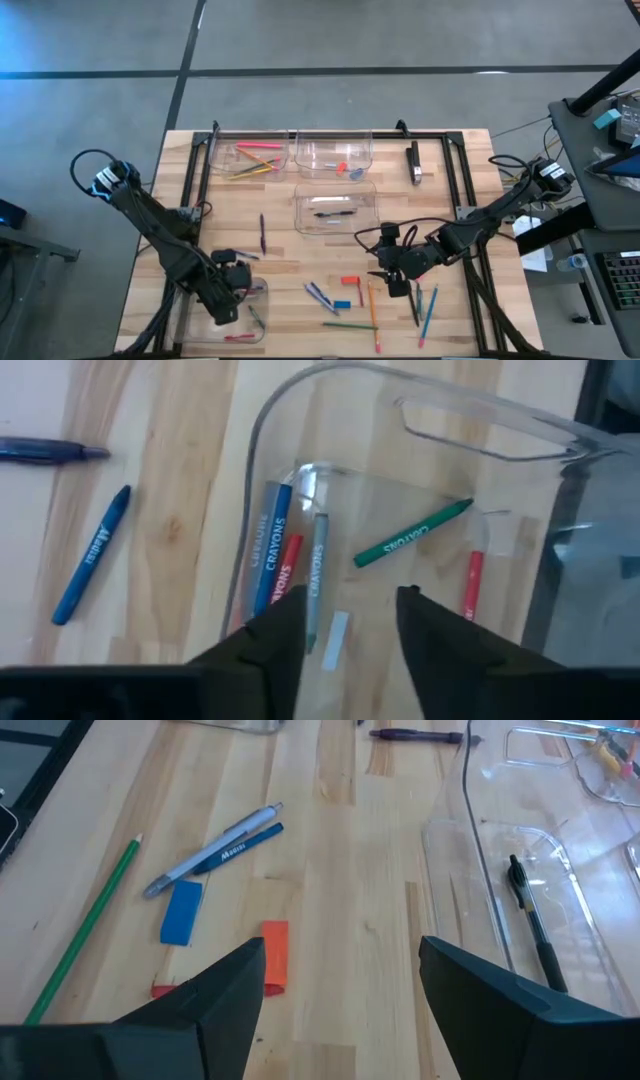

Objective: Sort crayons/erasers/pens/pencils in bins
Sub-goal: Put the bottom blue crayon into the bottom transparent bin

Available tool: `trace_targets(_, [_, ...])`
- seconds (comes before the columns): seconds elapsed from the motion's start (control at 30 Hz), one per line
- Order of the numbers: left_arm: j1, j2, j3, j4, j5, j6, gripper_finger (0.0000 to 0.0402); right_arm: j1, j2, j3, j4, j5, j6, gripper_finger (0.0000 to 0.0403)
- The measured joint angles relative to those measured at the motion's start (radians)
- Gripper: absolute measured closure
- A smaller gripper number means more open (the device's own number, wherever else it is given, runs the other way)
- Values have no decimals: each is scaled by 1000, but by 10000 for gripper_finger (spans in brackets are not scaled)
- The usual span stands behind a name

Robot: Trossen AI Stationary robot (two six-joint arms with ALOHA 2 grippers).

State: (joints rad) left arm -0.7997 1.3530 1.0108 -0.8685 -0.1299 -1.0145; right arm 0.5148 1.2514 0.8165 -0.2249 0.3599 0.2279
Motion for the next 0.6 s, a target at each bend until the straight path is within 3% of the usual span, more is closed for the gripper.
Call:
trace_targets(0.13, [13,-14,46,2,-44,23,226,0,0,0,0,0,-2,149])
trace_targets(0.3, [22,-12,106,124,-303,250,223,0,0,0,7,0,-3,149])
trace_targets(0.37, [51,2,109,216,-359,382,223,0,0,0,7,0,-3,149])
trace_targets(0.47, [117,47,94,352,-370,548,222,0,0,0,20,0,-3,149])
trace_targets(0.6, [222,146,92,477,-291,704,222,0,0,0,22,0,-3,149])
